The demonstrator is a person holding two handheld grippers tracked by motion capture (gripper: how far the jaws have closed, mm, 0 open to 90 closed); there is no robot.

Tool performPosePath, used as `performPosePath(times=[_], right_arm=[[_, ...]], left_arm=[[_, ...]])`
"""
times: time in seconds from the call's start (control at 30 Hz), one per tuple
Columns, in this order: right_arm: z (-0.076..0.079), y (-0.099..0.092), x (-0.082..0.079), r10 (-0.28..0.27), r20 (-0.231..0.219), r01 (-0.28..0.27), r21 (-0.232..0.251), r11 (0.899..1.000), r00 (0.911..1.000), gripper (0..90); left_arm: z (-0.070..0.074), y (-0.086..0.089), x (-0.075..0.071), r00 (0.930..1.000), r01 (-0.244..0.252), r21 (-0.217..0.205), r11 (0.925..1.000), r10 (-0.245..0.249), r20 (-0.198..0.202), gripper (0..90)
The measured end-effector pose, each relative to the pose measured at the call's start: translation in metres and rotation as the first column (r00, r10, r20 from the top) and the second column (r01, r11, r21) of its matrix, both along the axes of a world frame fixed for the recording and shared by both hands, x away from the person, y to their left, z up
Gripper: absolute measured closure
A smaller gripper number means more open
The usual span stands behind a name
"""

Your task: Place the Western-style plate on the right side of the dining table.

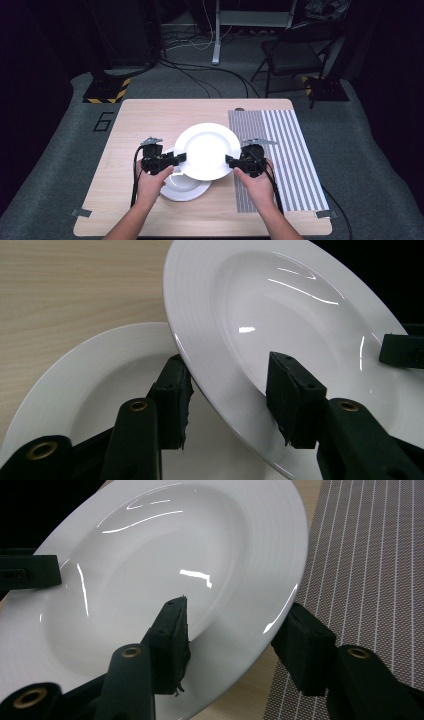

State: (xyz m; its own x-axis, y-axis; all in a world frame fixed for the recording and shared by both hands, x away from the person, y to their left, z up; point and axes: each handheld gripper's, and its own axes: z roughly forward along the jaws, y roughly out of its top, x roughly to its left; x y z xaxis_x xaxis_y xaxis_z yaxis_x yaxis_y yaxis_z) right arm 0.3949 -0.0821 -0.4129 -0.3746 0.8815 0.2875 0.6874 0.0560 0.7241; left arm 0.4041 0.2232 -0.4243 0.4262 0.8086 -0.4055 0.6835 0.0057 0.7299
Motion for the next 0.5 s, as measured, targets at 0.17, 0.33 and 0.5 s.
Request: performPosePath(times=[0.17,0.33,0.5], right_arm=[[0.004,-0.008,0.004,-0.007,0.001,0.007,0.016,1.000,1.0000,48.3],[0.005,-0.017,0.006,-0.024,0.005,0.024,0.008,1.000,0.9997,48.3],[0.007,-0.028,0.003,-0.043,0.009,0.043,0.026,0.999,0.9990,48.3]], left_arm=[[0.008,-0.008,0.006,0.9998,0.012,0.014,0.9998,-0.013,0.016,53.6],[0.011,-0.019,0.012,0.9995,0.022,0.031,0.9993,-0.023,0.021,54.0],[0.015,-0.031,0.015,0.9990,0.037,0.029,0.9989,-0.038,0.025,54.1]])
